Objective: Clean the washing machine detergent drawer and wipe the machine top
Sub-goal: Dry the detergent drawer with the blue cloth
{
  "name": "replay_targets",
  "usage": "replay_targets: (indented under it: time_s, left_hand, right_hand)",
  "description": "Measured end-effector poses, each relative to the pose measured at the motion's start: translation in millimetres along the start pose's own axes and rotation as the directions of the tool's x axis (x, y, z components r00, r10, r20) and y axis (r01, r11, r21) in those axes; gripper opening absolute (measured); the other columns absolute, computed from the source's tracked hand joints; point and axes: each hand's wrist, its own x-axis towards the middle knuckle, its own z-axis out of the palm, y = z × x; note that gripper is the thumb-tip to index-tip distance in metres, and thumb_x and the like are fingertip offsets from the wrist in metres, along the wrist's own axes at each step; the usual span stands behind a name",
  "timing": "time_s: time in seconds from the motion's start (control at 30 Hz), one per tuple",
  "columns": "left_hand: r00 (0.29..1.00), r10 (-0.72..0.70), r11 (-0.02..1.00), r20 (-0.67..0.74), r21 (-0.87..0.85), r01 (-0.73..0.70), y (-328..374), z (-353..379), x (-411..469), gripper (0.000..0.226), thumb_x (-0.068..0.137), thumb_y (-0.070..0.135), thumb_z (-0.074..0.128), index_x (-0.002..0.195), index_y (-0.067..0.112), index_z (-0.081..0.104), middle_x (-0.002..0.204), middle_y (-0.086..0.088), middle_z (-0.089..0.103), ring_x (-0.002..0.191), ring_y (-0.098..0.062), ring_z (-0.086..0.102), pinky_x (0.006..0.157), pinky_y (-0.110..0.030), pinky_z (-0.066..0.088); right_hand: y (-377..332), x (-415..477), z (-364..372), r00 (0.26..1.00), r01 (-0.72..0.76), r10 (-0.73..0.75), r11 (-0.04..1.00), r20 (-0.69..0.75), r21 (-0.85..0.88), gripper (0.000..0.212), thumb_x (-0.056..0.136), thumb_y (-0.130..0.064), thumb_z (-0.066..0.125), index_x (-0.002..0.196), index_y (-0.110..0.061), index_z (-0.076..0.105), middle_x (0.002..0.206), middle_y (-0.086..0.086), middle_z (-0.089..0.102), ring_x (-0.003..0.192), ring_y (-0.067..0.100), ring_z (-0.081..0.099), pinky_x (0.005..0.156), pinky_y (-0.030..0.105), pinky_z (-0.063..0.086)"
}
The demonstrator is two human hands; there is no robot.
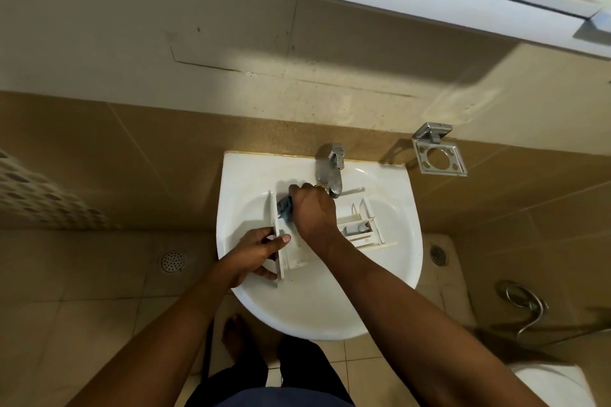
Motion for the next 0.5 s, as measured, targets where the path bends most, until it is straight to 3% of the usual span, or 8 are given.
replay_targets:
  time_s: [0.17,0.3,0.37,0.5]
  left_hand:
    - [0.999,0.024,0.999,-0.022,-0.021,-0.024,-2.9,-3.7,-5.2,0.038,0.096,0.038,0.070,0.129,0.019,0.066,0.114,-0.010,0.075,0.103,-0.028,0.073,0.072,-0.049,0.065]
    - [0.999,0.050,0.999,-0.001,0.006,-0.050,-3.5,3.1,-7.7,0.032,0.095,0.038,0.072,0.124,0.027,0.067,0.112,-0.007,0.076,0.100,-0.026,0.074,0.071,-0.048,0.065]
    - [0.998,0.055,0.998,0.000,0.030,-0.055,-2.4,6.8,-5.5,0.034,0.094,0.040,0.073,0.124,0.028,0.067,0.111,-0.010,0.075,0.101,-0.028,0.073,0.071,-0.049,0.065]
    - [0.999,0.044,0.999,-0.026,-0.012,-0.044,-2.4,-2.8,-5.3,0.034,0.095,0.039,0.072,0.123,0.020,0.069,0.115,-0.016,0.073,0.104,-0.034,0.072,0.074,-0.056,0.064]
  right_hand:
    - [-10.2,8.1,-10.8,0.977,0.092,-0.122,0.981,0.173,0.170,0.027,0.089,-0.021,0.065,0.114,-0.019,0.075,0.115,0.008,0.071,0.109,0.035,0.064,0.082,0.036,0.051]
    - [-12.8,6.7,-18.7,0.985,0.122,-0.092,0.970,0.147,-0.208,0.026,0.098,-0.019,0.059,0.121,-0.011,0.067,0.120,0.012,0.066,0.115,0.035,0.061,0.083,0.037,0.051]
    - [-9.5,2.1,-16.7,0.989,0.093,-0.063,0.969,0.134,-0.229,0.025,0.099,-0.013,0.056,0.121,-0.008,0.067,0.122,0.015,0.063,0.116,0.036,0.061,0.083,0.038,0.052]
    - [2.8,-29.6,-0.5,0.973,0.194,-0.214,0.963,0.091,0.188,0.019,0.080,-0.018,0.073,0.098,-0.015,0.075,0.109,0.011,0.065,0.102,0.032,0.063,0.081,0.038,0.055]
